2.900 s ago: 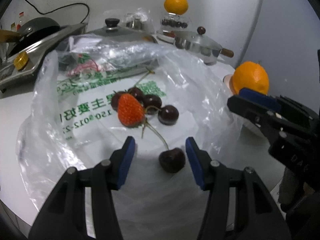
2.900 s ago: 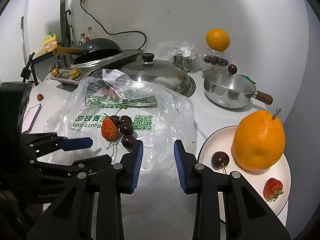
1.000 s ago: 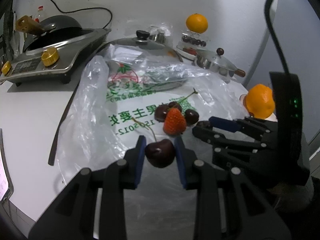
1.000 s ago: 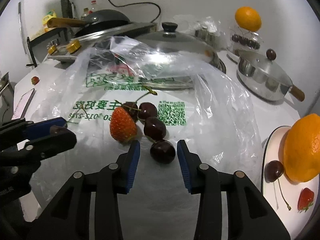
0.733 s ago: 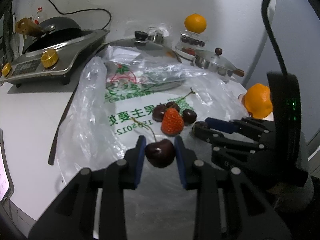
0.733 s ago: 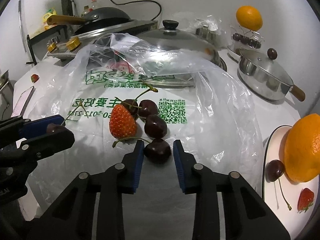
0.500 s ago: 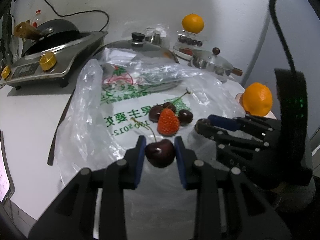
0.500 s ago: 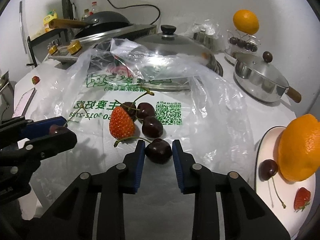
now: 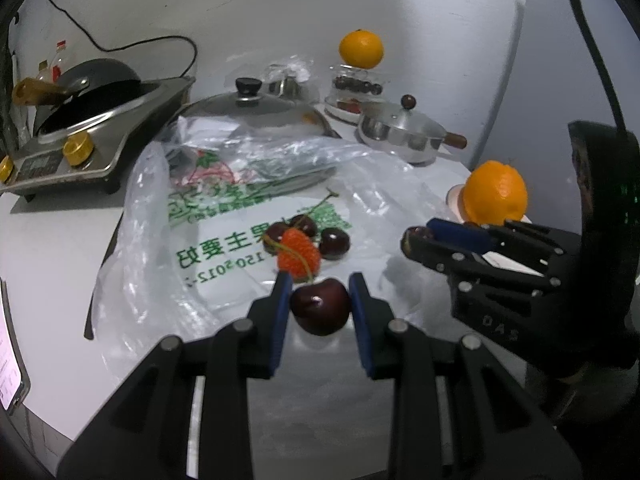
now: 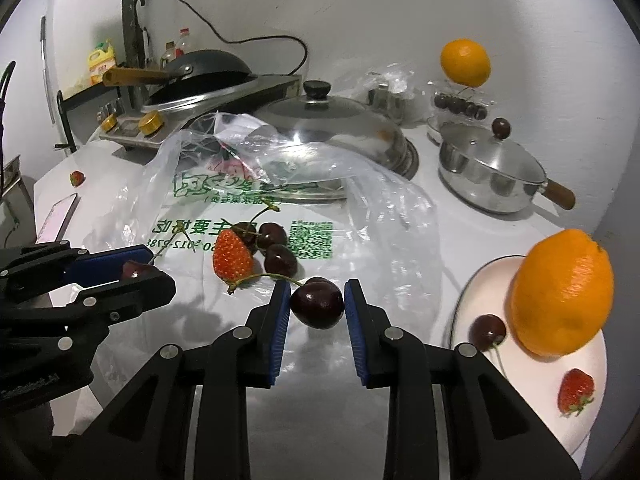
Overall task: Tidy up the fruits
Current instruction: 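Carry both held cherries from the bag over the white plate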
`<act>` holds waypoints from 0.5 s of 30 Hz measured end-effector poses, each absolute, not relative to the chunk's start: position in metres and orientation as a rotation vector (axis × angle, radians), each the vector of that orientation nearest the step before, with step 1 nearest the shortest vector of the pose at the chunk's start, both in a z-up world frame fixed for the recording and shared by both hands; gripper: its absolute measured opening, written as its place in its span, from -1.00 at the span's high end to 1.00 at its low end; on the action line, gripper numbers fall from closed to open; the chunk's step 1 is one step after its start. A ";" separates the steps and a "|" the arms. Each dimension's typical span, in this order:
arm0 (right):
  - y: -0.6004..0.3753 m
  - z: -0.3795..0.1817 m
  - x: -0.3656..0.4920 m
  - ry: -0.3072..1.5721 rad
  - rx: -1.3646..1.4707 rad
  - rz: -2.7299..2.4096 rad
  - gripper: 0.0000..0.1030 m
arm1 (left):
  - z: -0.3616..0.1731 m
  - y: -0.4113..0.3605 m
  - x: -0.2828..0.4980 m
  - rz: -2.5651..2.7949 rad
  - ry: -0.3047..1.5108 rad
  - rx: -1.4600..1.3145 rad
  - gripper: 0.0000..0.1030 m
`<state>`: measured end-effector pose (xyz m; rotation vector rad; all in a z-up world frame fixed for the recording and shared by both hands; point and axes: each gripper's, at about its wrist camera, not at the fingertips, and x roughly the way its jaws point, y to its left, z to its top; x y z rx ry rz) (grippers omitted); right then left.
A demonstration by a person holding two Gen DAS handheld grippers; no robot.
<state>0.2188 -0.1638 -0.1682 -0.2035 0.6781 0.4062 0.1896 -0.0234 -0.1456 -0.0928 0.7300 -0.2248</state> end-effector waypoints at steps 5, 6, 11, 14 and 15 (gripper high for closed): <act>-0.174 -0.164 0.215 0.666 -0.195 0.394 0.42 | -0.143 -0.033 0.189 -0.235 0.728 -0.080 0.41; -0.176 -0.163 0.215 0.665 -0.193 0.392 0.42 | -0.143 -0.034 0.190 -0.235 0.728 -0.079 0.41; -0.186 -0.161 0.212 0.656 -0.182 0.382 0.42 | -0.140 -0.042 0.190 -0.240 0.725 -0.066 0.41; -0.191 -0.159 0.210 0.650 -0.178 0.377 0.42 | -0.137 -0.047 0.190 -0.244 0.721 -0.058 0.41; -0.194 -0.157 0.210 0.648 -0.176 0.374 0.42 | -0.136 -0.049 0.189 -0.246 0.719 -0.055 0.41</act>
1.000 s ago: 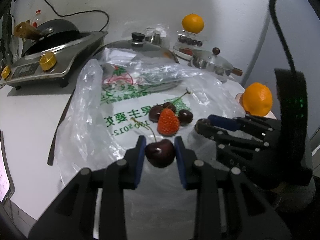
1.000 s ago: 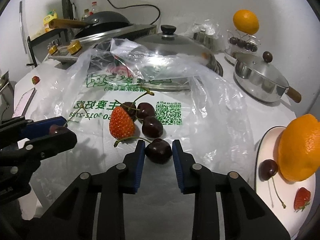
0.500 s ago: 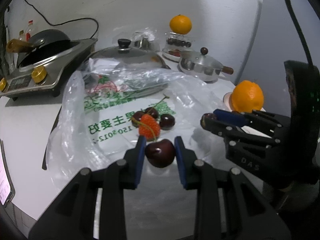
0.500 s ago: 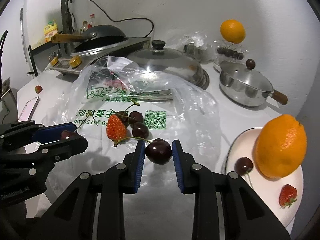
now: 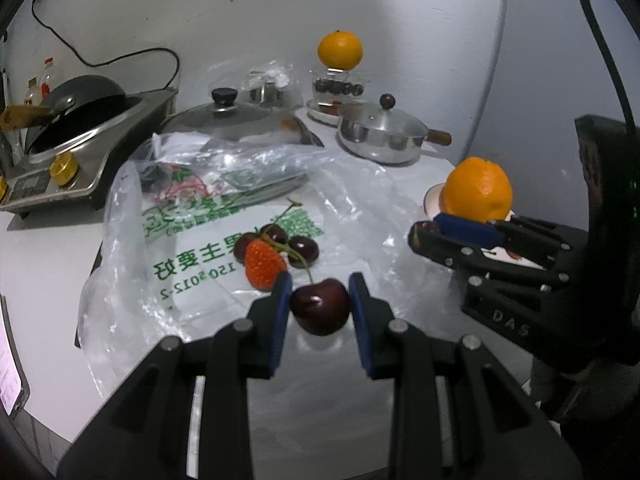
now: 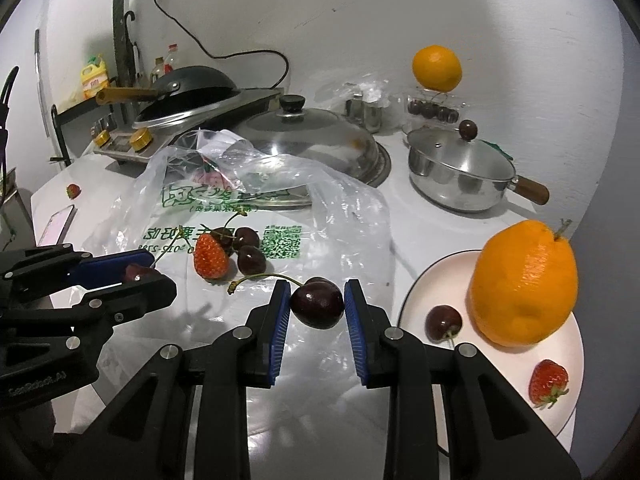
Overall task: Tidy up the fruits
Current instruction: 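Carry both held cherries from the bag over the white plate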
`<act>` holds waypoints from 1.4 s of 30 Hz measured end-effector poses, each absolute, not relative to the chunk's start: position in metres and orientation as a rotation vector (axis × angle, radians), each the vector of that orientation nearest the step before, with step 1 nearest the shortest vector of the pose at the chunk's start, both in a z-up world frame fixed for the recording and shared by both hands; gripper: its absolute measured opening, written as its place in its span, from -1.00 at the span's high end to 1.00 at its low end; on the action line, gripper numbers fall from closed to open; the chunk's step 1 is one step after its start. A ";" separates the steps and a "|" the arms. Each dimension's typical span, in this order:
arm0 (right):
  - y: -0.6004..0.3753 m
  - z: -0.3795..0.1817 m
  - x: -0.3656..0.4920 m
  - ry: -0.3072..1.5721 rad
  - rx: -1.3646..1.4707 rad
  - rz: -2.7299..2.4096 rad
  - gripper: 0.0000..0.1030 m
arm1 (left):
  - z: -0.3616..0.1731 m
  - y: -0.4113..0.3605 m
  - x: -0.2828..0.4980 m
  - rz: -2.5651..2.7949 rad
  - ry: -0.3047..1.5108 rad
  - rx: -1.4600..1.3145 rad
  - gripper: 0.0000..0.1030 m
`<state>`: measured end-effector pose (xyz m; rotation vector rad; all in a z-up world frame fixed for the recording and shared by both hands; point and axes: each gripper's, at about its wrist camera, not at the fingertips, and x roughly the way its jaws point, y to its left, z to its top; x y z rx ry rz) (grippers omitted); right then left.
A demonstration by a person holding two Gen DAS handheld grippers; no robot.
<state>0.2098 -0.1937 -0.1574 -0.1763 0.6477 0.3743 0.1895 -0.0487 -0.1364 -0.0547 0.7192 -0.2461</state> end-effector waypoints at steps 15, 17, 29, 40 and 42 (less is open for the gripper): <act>-0.224 -0.145 0.201 0.621 -0.160 0.332 0.42 | -0.129 -0.076 0.190 -0.278 0.707 -0.029 0.41; -0.228 -0.145 0.200 0.619 -0.156 0.328 0.42 | -0.128 -0.081 0.190 -0.282 0.708 -0.022 0.41; -0.260 -0.142 0.191 0.605 -0.132 0.299 0.42 | -0.122 -0.110 0.190 -0.310 0.701 0.010 0.41; -0.296 -0.143 0.184 0.605 -0.102 0.270 0.42 | -0.123 -0.144 0.191 -0.345 0.706 0.041 0.41; -0.302 -0.144 0.184 0.605 -0.096 0.265 0.42 | -0.123 -0.151 0.192 -0.353 0.707 0.049 0.41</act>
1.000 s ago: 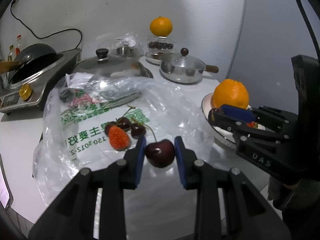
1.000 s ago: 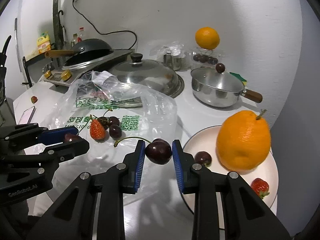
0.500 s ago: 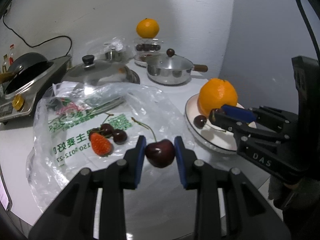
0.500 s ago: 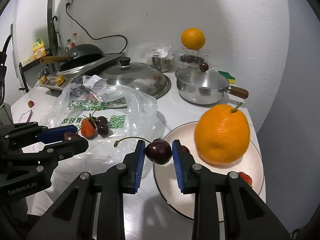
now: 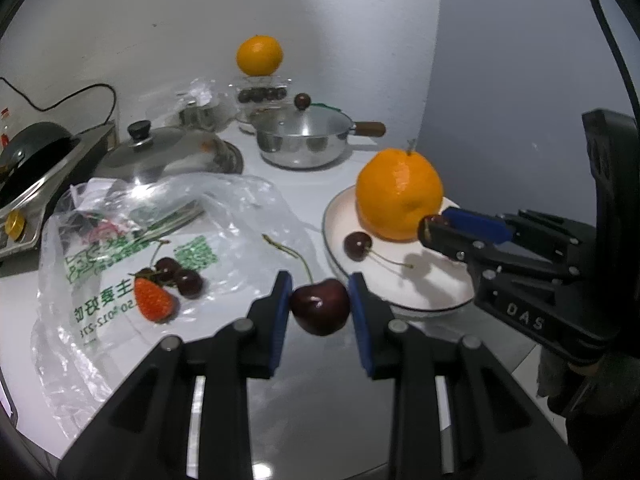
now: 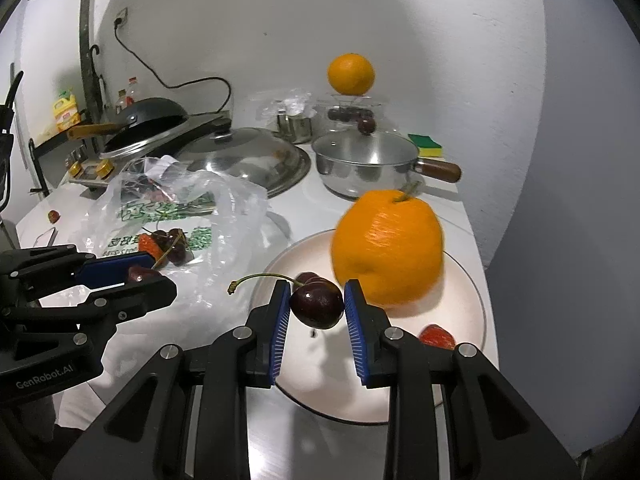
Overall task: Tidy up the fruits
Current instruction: 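Carry both held cherries from the bag over the white plate, then lower both cherries onto the plate beside the orange and open both grippers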
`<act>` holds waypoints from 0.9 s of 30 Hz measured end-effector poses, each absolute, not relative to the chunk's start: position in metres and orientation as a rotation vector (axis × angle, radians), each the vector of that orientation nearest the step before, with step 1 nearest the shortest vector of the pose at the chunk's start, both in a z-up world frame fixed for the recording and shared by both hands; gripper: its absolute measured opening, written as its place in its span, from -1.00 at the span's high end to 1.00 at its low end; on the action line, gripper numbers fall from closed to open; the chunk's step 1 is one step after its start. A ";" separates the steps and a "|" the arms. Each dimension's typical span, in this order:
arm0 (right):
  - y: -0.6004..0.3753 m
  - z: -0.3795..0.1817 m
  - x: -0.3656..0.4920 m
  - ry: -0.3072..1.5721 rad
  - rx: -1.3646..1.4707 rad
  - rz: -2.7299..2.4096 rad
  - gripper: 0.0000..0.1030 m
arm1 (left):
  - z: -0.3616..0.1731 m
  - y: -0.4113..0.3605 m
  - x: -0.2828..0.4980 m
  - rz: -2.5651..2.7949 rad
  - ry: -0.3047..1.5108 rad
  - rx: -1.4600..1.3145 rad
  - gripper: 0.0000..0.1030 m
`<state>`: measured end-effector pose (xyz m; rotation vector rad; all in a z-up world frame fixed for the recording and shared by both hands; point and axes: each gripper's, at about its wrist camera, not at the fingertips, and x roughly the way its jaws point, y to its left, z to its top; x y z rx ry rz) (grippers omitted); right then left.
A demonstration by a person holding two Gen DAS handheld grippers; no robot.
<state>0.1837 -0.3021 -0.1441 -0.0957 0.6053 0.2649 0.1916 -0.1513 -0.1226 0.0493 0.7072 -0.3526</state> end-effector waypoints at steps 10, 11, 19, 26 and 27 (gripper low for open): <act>-0.332 -0.150 0.179 0.606 -0.070 0.246 0.42 | -0.126 -0.180 0.196 -0.375 0.721 0.079 0.41; -0.335 -0.151 0.179 0.607 -0.068 0.244 0.42 | -0.126 -0.182 0.196 -0.377 0.722 0.082 0.41; -0.350 -0.161 0.178 0.627 -0.053 0.250 0.42 | -0.131 -0.199 0.201 -0.392 0.730 0.097 0.41; -0.355 -0.170 0.178 0.641 -0.056 0.263 0.42 | -0.139 -0.212 0.211 -0.401 0.742 0.114 0.41; -0.356 -0.171 0.178 0.642 -0.056 0.263 0.42 | -0.140 -0.213 0.213 -0.400 0.744 0.116 0.41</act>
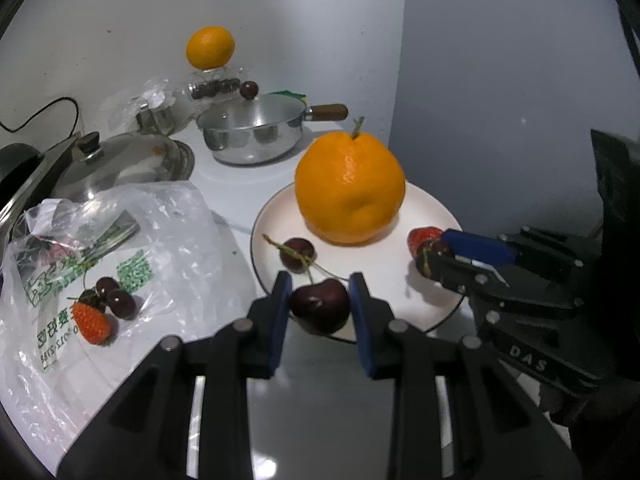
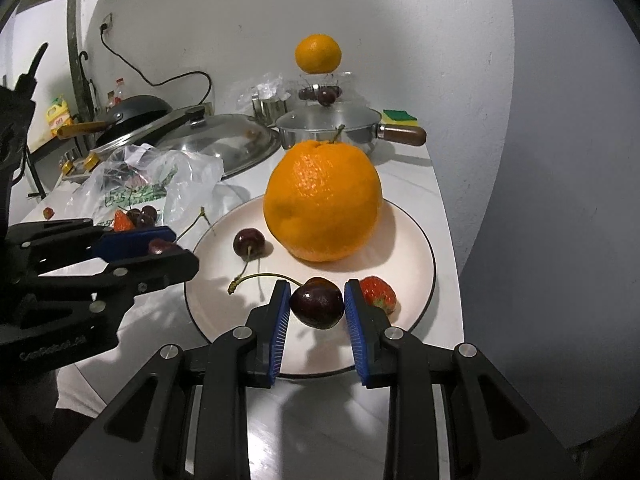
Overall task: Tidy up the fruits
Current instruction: 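Lower both cherries onto the plate beside the orange and open both grippers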
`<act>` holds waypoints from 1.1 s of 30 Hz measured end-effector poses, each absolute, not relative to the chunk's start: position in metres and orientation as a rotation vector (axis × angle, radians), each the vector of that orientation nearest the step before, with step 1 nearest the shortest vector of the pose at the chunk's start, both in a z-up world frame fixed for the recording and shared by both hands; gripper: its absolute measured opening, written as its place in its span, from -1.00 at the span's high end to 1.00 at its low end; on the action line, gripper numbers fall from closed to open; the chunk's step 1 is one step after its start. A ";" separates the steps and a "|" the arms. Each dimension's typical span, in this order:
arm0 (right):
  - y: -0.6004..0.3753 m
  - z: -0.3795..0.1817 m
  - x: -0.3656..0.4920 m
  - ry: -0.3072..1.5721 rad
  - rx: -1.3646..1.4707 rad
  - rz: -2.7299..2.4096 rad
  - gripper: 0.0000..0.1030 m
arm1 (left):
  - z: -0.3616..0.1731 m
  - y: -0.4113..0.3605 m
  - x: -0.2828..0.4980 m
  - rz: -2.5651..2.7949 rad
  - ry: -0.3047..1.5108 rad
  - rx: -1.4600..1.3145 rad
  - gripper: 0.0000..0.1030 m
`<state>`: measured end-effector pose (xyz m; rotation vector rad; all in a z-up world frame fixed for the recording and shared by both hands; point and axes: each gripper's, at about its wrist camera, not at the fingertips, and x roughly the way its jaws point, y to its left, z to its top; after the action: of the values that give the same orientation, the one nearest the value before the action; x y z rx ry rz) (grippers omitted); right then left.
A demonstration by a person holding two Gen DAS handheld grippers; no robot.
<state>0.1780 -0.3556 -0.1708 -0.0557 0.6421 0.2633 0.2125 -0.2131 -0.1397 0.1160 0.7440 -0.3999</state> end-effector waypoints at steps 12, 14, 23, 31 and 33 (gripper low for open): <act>-0.361 -0.177 0.179 0.664 -0.050 0.245 0.42 | -0.149 -0.222 0.224 -0.406 0.765 0.122 0.39; -0.362 -0.177 0.179 0.663 -0.049 0.239 0.42 | -0.150 -0.221 0.225 -0.408 0.769 0.116 0.39; -0.361 -0.172 0.177 0.655 -0.059 0.212 0.32 | -0.144 -0.212 0.225 -0.412 0.763 0.093 0.22; -0.350 -0.162 0.174 0.637 -0.075 0.209 0.31 | -0.132 -0.189 0.217 -0.385 0.729 0.063 0.03; -0.344 -0.159 0.174 0.632 -0.084 0.212 0.31 | -0.131 -0.183 0.216 -0.379 0.723 0.057 0.03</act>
<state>0.1741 -0.3443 -0.1590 -0.0835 0.6324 0.2123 0.2156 -0.1828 -0.1309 0.0570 0.7233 -0.3787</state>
